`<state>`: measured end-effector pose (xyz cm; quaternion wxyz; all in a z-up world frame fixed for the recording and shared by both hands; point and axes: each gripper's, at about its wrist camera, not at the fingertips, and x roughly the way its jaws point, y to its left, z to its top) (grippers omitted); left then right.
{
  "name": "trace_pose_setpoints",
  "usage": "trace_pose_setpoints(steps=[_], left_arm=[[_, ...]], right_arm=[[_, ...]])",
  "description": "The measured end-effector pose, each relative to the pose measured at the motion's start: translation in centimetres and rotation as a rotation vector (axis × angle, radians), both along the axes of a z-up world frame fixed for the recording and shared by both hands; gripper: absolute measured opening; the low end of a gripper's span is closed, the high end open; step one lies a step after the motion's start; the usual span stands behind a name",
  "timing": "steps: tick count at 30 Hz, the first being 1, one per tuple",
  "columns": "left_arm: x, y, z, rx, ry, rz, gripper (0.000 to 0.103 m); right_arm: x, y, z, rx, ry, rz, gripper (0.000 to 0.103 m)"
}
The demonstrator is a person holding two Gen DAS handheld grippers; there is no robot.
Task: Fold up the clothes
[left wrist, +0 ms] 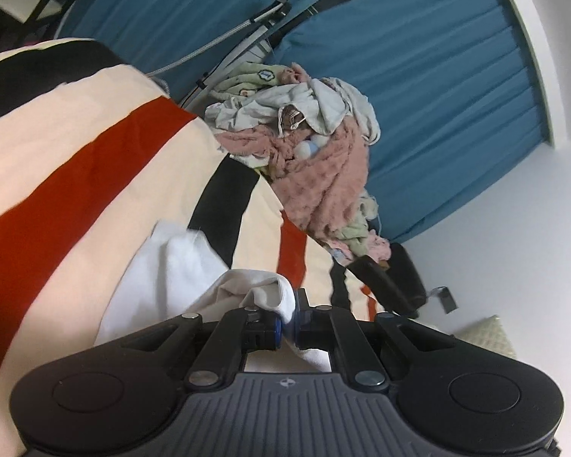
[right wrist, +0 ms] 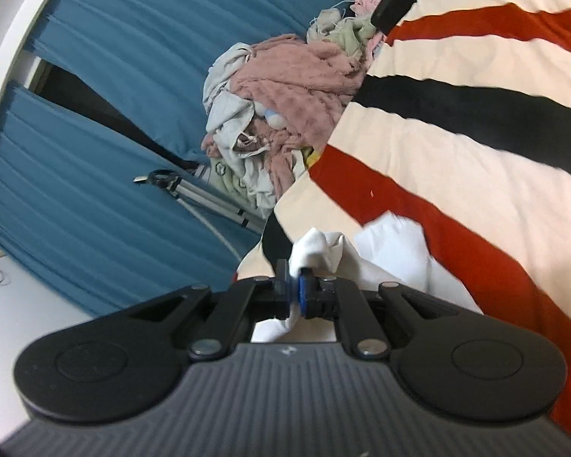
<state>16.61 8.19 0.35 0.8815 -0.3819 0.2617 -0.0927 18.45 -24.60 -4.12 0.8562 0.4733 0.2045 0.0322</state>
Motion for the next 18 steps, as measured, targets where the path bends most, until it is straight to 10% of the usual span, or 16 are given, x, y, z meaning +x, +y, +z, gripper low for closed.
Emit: trace_pose_setpoints(steps=[13,14,16,18], left_arm=[[9.1,0.1,-7.0,0.076,0.0,-0.09,0.008],[9.5,0.0,-7.3,0.086,-0.001,-0.102,0.01],[10.4,-0.1,-8.0,0.108,-0.004,-0.124,0.042],[11.3,-0.3,-8.6,0.129,-0.006,-0.146,0.065]], right_arm=[[10.1,-0.6,-7.6,-0.024,0.043,0.129,0.014],[10.6,-0.7,-7.8,-0.024,0.052,0.144,0.018],[11.0,-0.7,-8.1,-0.004,0.048,0.185,0.069],[10.7,-0.5,-8.0,0.003,0.006,0.217,0.085]])
